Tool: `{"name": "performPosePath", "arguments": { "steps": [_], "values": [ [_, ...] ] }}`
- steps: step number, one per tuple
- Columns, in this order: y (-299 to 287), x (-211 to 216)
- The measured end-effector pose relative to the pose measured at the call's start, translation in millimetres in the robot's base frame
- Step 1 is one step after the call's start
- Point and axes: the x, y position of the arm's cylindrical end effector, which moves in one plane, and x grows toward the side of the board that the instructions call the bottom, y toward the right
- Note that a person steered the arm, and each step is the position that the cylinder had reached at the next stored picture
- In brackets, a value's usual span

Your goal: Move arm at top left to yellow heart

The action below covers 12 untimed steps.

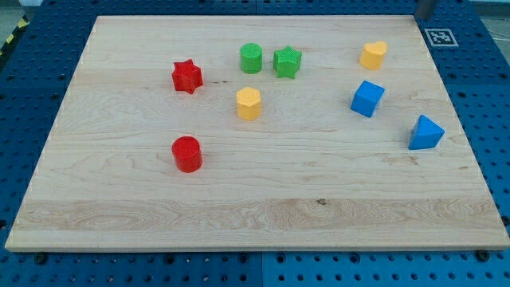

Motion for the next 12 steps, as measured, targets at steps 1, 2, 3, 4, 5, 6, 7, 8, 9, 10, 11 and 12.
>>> {"name": "performPosePath", "arguments": {
  "steps": [1,2,3,4,5,6,7,8,9,10,11,12],
  "values": [
    [-36.7,10.6],
    [-88.1,48.8],
    [-120.2,85.5],
    [-120.2,85.5],
    [-120.2,83.1],
    [-120.5,81.7],
    [-132.5,81.7],
    [-143.3,81.7],
    [-145.8,81.7],
    [-145.8,81.7],
    [-152.4,81.7],
    [-161.7,81.7]
  ]
}}
